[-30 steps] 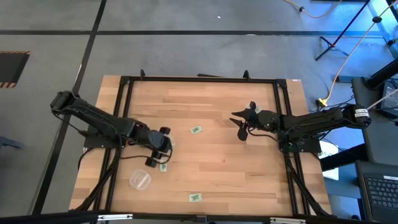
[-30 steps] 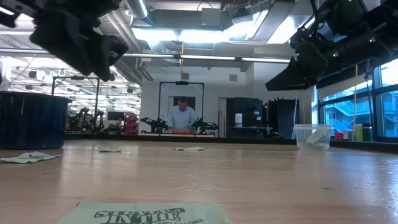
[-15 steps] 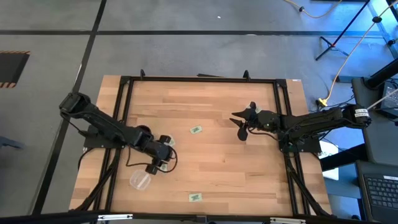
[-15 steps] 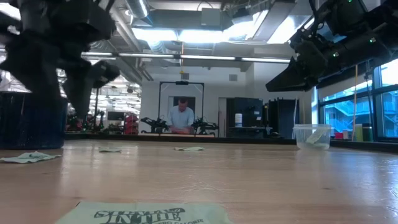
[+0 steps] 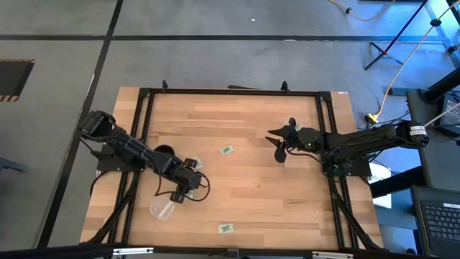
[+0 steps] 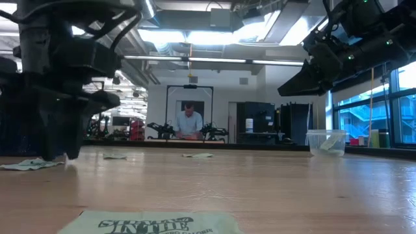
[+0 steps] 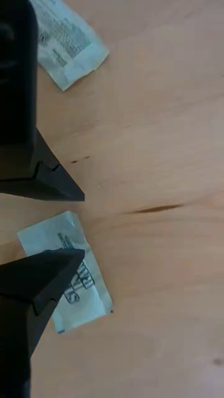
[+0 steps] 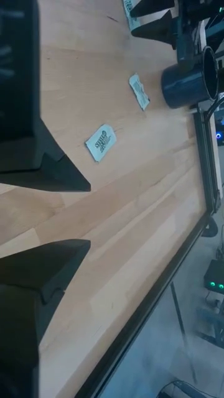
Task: Pick and place items into bin
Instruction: Put the light green stevia packet into the bottom transparent bin
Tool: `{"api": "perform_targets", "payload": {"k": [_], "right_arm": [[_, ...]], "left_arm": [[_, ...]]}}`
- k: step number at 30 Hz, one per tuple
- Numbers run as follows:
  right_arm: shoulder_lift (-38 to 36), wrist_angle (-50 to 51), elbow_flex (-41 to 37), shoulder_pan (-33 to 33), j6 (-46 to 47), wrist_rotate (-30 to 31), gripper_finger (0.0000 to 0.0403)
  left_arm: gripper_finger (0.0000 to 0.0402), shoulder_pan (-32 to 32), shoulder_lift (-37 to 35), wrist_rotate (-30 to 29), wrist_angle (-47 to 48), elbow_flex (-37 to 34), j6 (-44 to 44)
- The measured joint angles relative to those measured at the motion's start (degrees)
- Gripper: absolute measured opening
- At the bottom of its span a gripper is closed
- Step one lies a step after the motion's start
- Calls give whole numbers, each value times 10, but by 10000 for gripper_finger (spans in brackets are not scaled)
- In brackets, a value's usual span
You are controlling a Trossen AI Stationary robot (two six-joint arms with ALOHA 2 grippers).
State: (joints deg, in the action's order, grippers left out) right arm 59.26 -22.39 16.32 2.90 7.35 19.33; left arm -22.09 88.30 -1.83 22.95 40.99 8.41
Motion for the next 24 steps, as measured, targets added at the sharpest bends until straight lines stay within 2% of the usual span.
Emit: {"api": "perform_targets", "payload": {"k": [24], "right_arm": [[0,9,0,0,-1,0,138]], "left_arm": [[75,0,16,2,11,1,-2]]}}
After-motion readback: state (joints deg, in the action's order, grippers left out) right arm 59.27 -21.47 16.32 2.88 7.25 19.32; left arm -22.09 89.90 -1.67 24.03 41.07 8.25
